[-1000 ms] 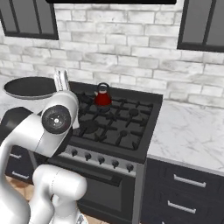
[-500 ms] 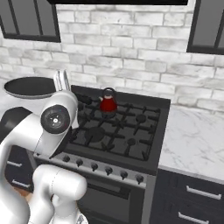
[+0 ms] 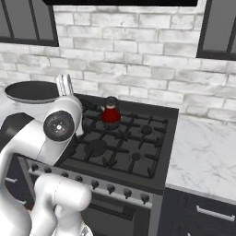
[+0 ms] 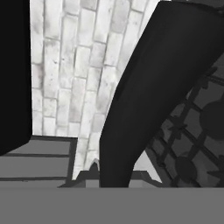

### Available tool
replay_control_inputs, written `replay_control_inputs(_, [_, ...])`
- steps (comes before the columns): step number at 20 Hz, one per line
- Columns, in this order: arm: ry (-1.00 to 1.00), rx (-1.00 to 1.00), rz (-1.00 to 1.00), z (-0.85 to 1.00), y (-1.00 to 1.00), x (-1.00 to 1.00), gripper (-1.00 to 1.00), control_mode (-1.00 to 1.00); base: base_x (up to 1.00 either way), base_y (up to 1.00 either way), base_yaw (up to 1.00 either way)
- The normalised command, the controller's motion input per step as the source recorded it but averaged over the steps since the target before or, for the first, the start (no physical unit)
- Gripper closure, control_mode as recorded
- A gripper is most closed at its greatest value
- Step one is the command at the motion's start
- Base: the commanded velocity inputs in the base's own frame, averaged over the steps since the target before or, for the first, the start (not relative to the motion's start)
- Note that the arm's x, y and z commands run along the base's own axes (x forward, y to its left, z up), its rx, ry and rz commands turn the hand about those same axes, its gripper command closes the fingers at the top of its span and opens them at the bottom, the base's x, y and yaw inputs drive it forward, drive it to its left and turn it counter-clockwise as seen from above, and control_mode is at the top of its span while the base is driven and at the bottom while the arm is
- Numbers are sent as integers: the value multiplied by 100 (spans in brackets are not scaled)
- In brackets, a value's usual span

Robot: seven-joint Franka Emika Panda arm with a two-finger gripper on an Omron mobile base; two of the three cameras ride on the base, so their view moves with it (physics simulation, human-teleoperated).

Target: Pick the pan from the cabinet and place it on the stove. Then turn on the stove burner for the pan.

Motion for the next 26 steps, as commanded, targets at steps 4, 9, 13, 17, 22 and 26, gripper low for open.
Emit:
replay_control_inputs(4, [0,0,0,0,0,0,100,100,42,3,-2])
replay_control_inputs(9, [0,0,0,0,0,0,100,100,39,18,-4])
replay_control_inputs(13, [0,0,0,0,0,0,100,100,34,22,-5])
replay_control_inputs(17, [0,0,0,0,0,0,100,100,15,35,-6])
replay_control_inputs(22, [0,0,0,0,0,0,100,100,7,43,-4])
replay_control_inputs(26, [0,0,0,0,0,0,100,100,16,30,-4])
